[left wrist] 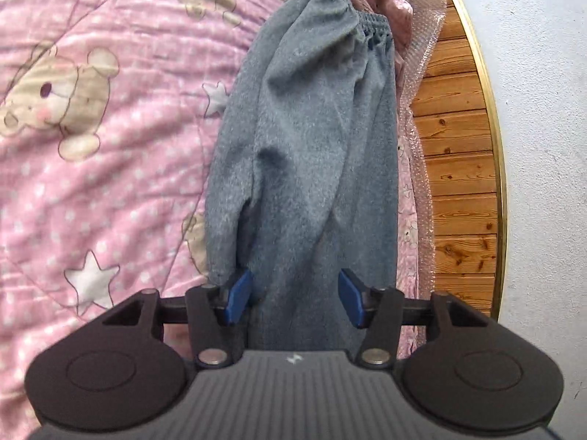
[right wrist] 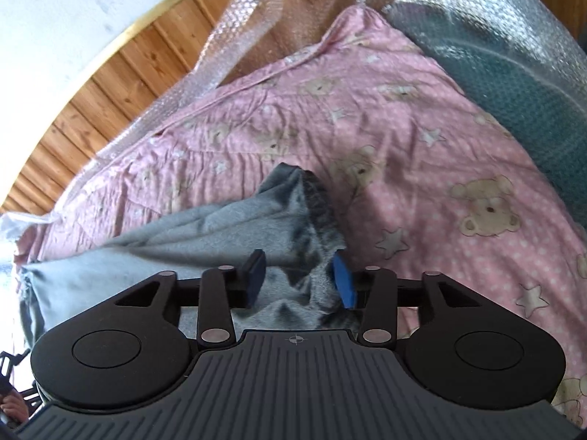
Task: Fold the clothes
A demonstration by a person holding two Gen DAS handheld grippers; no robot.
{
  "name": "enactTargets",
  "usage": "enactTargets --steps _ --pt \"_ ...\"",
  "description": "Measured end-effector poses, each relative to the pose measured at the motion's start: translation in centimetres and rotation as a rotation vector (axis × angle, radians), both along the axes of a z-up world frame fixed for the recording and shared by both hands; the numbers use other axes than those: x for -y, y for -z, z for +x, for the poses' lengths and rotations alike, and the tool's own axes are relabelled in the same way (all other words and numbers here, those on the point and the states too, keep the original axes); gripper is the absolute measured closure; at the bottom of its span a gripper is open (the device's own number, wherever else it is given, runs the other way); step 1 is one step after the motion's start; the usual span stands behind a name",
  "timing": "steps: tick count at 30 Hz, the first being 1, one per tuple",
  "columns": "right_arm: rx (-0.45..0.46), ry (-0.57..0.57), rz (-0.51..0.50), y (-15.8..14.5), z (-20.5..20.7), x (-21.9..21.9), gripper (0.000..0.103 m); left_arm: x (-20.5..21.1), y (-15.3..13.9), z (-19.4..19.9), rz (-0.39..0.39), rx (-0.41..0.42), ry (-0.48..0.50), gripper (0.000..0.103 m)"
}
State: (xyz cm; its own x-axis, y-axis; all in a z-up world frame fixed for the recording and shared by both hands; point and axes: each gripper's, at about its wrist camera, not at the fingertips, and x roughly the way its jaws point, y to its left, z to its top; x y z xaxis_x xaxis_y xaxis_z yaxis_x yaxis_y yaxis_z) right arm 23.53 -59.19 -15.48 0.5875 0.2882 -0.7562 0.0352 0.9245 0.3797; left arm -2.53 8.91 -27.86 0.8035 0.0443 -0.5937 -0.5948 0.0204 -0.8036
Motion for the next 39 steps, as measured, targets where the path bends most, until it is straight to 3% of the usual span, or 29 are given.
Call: enactTargets --steps 2,3,4,5,6,7,9,12,14,15,17,19,24,26,27,28,31,34,36,38,39 --pt "-0.008 -0.002 -0.01 0.4 0.0 -0.4 0.053 -0.4 0.3 0.9 0.02 0.007 0.014 0.053" --pt "-0.014 -0.003 -0.016 0.6 0.0 -0.5 0.054 -0.8 0.3 1.6 0.04 0.028 0.028 0.067" --pt "-0.016 -0.006 -0.03 0.8 -0.1 -0.6 0.059 -1.3 -0.8 1.3 0.103 0.041 0.015 0.102" --pt "-0.019 -0.01 -0.043 0.9 -0.1 -0.6 0.067 -1.7 -1.9 1.1 0.165 0.055 0.003 0.102" --pt "-0.024 -0.015 -0.052 1.0 -0.1 -0.6 0.087 -2.2 -3.0 0.8 0.228 0.068 -0.01 0.102" --pt "-0.032 -0.022 -0.066 1.1 -0.1 -0.5 0.095 -2.4 -4.1 -0.2 0.263 0.087 -0.04 0.102" --pt "-0.054 -0.042 -0.101 1.2 -0.3 -0.3 0.095 -3.3 -4.7 -1.9 0.269 0.063 -0.06 0.102" --pt "-0.116 -0.09 -0.13 2.4 -0.6 0.1 0.094 -4.2 -3.0 -3.3 0.231 -0.045 -0.031 0.102" --pt "-0.115 -0.086 -0.151 2.5 -0.9 0.4 0.089 -4.1 -1.5 -2.9 0.155 -0.026 0.054 0.101" --pt "-0.094 -0.071 -0.147 2.2 -1.1 0.6 0.089 -3.5 -1.2 -2.5 0.153 -0.035 0.1 0.099" --pt "-0.033 -0.046 -0.109 1.0 -0.5 0.5 0.076 -2.5 -1.0 -1.6 0.172 -0.049 0.154 0.097" --pt "0.011 -0.07 -0.093 0.0 1.3 -0.9 0.056 -1.8 -0.9 -1.0 0.179 -0.053 0.18 0.096" --pt "0.023 -0.169 -0.131 0.6 7.3 -6.0 0.045 -0.7 -0.9 0.4 0.198 -0.071 0.212 0.095" --pt "-0.016 -0.169 -0.157 2.2 9.3 -7.3 0.045 -0.6 -1.1 0.8 0.208 -0.081 0.22 0.095" --pt "-0.039 -0.163 -0.156 3.0 10.0 -7.6 0.054 -0.6 -1.2 0.9 0.211 -0.086 0.221 0.095" --pt "-0.045 -0.162 -0.146 3.5 10.4 -7.8 0.087 -0.6 -1.4 0.9 0.215 -0.084 0.219 0.095" --pt "0.037 -0.086 -0.14 2.1 9.3 -7.2 0.093 -0.8 -1.2 1.1 0.223 -0.092 0.234 0.095" --pt "0.086 0.038 -0.204 0.7 8.3 -6.1 0.094 -1.0 -1.1 1.3 0.23 -0.101 0.248 0.094" --pt "0.027 0.092 -0.213 1.7 9.3 -4.9 0.094 -0.5 -0.1 2.0 0.235 -0.151 0.283 0.094" --pt "-0.051 0.11 -0.2 3.6 10.6 -3.9 0.084 -0.4 0.3 2.1 0.238 -0.16 0.271 0.095" --pt "-0.071 0.116 -0.199 4.2 11.0 -3.6 0.07 -0.4 0.2 2.1 0.236 -0.163 0.266 0.095"
